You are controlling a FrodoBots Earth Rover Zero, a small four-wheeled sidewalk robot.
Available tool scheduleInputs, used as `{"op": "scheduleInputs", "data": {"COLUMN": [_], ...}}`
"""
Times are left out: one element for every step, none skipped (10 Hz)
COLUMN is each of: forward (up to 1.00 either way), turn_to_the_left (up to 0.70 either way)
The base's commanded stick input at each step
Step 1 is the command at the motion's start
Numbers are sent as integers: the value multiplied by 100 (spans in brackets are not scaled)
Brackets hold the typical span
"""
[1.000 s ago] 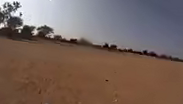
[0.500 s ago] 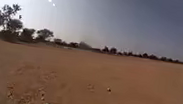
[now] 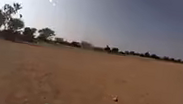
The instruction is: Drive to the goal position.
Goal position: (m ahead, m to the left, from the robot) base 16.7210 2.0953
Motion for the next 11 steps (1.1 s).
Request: {"op": "scheduleInputs", "data": {"forward": [70,70,70,70,70,70,70,70,70,70,70], "turn_to_the_left": [0,0,0,0,0,0,0,0,0,0,0]}}
